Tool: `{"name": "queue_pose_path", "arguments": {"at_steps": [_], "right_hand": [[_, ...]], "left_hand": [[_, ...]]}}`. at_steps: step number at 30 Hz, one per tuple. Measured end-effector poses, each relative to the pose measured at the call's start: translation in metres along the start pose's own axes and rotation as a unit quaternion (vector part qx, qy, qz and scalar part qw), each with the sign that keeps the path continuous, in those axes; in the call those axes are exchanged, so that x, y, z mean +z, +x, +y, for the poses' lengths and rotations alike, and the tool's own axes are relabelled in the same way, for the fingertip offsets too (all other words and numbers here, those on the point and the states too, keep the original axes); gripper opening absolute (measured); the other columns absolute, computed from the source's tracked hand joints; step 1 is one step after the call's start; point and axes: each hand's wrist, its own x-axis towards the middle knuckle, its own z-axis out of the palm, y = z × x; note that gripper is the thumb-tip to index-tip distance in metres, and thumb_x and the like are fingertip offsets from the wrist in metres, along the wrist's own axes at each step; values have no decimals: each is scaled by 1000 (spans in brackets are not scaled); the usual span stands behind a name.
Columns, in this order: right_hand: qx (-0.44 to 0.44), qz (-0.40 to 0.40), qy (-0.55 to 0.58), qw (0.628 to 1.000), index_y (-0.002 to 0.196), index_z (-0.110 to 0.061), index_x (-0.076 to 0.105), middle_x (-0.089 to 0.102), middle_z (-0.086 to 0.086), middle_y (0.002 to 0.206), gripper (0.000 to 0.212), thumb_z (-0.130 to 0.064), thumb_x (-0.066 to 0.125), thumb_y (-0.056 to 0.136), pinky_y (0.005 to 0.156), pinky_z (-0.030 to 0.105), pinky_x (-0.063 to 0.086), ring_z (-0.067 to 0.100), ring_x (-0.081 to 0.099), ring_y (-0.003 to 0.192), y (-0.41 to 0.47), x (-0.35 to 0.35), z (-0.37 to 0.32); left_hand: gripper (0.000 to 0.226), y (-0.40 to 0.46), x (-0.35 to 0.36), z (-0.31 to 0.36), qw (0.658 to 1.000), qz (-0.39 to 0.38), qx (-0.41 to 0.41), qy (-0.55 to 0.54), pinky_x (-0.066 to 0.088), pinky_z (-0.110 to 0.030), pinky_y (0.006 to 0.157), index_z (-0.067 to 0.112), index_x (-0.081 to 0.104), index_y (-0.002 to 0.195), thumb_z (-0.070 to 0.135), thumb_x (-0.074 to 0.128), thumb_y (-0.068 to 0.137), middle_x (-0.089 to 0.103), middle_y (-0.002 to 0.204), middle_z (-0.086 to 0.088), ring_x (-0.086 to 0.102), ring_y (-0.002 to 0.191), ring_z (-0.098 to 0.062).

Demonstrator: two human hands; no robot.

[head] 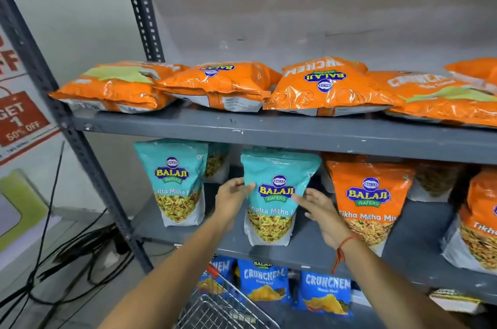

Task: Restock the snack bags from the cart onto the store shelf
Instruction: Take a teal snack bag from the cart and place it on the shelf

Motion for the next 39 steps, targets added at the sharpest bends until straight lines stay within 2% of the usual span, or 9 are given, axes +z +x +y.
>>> {"name": "queue_pose_path", "arguments": {"at_steps": [3,5,10,14,18,27,31,35,39], "right_hand": [[55,-54,-50,996,127,-22,47,57,-1,125,69,-21,82,68,92,34,45,19,54,117,8,-4,31],[77,-76,-92,990,136,-20,37,50,3,136,88,-13,85,62,104,41,42,23,47,127,13,-3,55],[76,-86,-108,987,112,-33,46,58,3,129,66,4,76,66,104,36,43,16,54,117,20,11,90],[57,-64,-101,991,108,-36,47,61,-3,122,67,-6,82,59,100,34,46,13,57,114,27,24,102],[38,-54,-85,994,117,-38,45,60,-6,127,74,-15,83,57,100,35,48,9,56,117,37,34,109],[37,-49,-71,996,118,-35,41,56,-3,128,73,-4,81,65,82,18,51,7,56,112,31,37,101],[36,-6,-73,997,148,-22,17,34,8,150,105,-5,81,67,107,37,39,22,37,136,7,27,92],[10,50,-59,997,147,-25,20,30,12,153,95,-5,76,73,110,44,37,25,32,140,-33,6,78],[-15,133,-67,989,142,-25,33,45,10,139,77,-4,71,78,104,40,42,25,43,131,-78,-27,75]], "left_hand": [[88,-12,0,-34,995,10,-51,80,51,-42,96,16,51,126,45,86,51,59,125,-1,56,114,-19],[102,-19,2,-63,989,-3,-83,126,48,-46,100,20,44,126,51,84,38,55,127,0,53,116,-21],[60,-28,13,-102,983,3,-56,173,51,-32,78,26,42,112,32,81,66,64,114,2,61,97,-15],[61,-18,10,-107,985,30,-39,164,51,-29,80,23,46,118,27,80,68,65,113,2,63,102,-16],[61,-5,2,-102,986,38,-36,160,44,-5,67,17,48,123,18,80,70,62,112,3,57,99,-10],[63,-13,1,-101,991,66,-21,113,51,-31,90,14,47,125,14,79,71,58,114,3,59,104,-15],[44,-32,6,-91,978,136,42,155,56,-34,86,24,57,112,22,78,73,67,106,3,66,93,-13],[33,-53,32,-68,982,99,79,141,56,-27,81,26,63,103,19,77,74,68,95,9,66,82,0],[33,-75,74,-53,985,41,112,127,56,-28,80,19,65,103,19,77,73,69,92,7,68,79,-6]]}}
